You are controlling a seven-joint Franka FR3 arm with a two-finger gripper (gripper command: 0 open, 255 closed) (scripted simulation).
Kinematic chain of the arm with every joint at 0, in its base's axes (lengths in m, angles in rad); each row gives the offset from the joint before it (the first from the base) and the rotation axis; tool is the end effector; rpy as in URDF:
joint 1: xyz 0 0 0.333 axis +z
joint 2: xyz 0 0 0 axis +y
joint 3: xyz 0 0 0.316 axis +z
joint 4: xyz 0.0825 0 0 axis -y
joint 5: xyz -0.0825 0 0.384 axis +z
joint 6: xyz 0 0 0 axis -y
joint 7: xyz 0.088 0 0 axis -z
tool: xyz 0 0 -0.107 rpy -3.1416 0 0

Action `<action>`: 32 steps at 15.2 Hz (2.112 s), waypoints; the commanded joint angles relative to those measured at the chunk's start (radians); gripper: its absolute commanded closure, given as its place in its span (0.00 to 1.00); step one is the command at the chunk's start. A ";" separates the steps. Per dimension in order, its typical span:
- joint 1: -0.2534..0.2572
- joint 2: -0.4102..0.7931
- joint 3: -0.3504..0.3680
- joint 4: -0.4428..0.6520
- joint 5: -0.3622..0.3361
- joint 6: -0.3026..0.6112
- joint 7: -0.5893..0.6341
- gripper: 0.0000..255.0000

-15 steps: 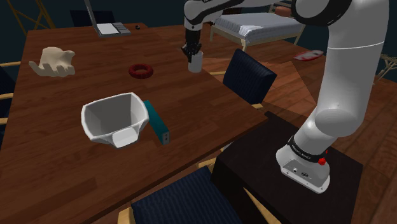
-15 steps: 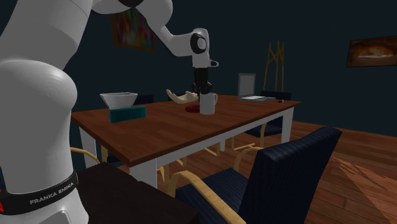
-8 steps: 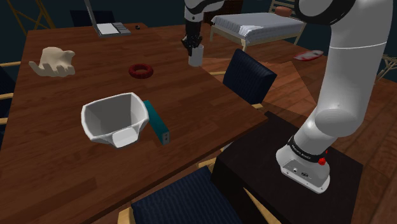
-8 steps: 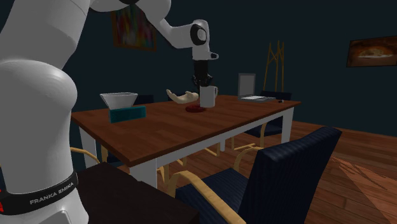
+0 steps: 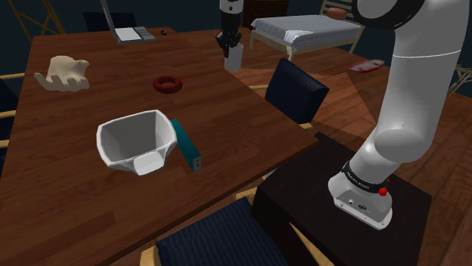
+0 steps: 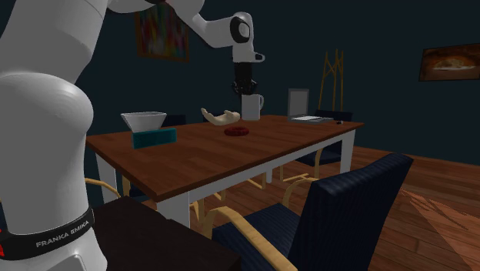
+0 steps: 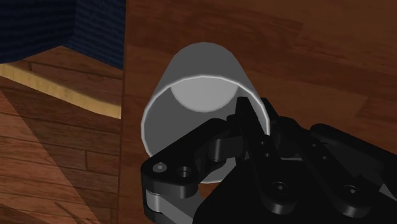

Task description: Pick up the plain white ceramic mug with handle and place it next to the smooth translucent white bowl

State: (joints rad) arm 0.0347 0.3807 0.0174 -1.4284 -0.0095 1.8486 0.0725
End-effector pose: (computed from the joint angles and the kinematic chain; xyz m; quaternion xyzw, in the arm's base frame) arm 0.6780 0.0328 0.4818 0.9998 -0.0097 0.0198 0.0001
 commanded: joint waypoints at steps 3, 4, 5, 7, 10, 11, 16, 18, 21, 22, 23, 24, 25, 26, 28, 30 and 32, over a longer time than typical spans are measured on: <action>0.000 -0.002 0.000 0.052 0.000 -0.055 -0.001 1.00; 0.000 -0.001 0.000 0.067 0.000 -0.069 -0.001 1.00; 0.000 0.000 0.000 0.082 0.000 -0.083 -0.001 1.00; 0.000 0.003 0.000 0.113 0.000 -0.111 -0.001 1.00; 0.000 0.010 0.000 0.164 0.000 -0.155 -0.001 1.00; 0.000 0.013 0.000 0.183 0.000 -0.170 -0.001 1.00; 0.024 -0.044 0.010 0.135 -0.004 -0.180 0.032 1.00; 0.047 -0.104 0.021 0.049 -0.006 -0.154 0.067 1.00; 0.080 -0.182 0.041 -0.060 -0.010 -0.123 0.121 1.00; 0.091 -0.206 0.048 -0.092 -0.010 -0.115 0.140 1.00; 0.102 -0.228 0.056 -0.122 -0.011 -0.108 0.159 1.00; 0.113 -0.249 0.064 -0.150 -0.011 -0.101 0.178 1.00; 0.123 -0.270 0.072 -0.177 -0.011 -0.095 0.197 1.00; 0.134 -0.289 0.081 -0.201 -0.011 -0.090 0.217 1.00; 0.155 -0.325 0.099 -0.246 -0.010 -0.081 0.257 1.00; 0.176 -0.356 0.119 -0.285 -0.008 -0.074 0.298 1.00; 0.197 -0.385 0.140 -0.319 -0.006 -0.069 0.339 1.00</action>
State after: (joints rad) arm 0.2215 0.0090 0.1470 -1.7288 -0.0161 1.7737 0.3892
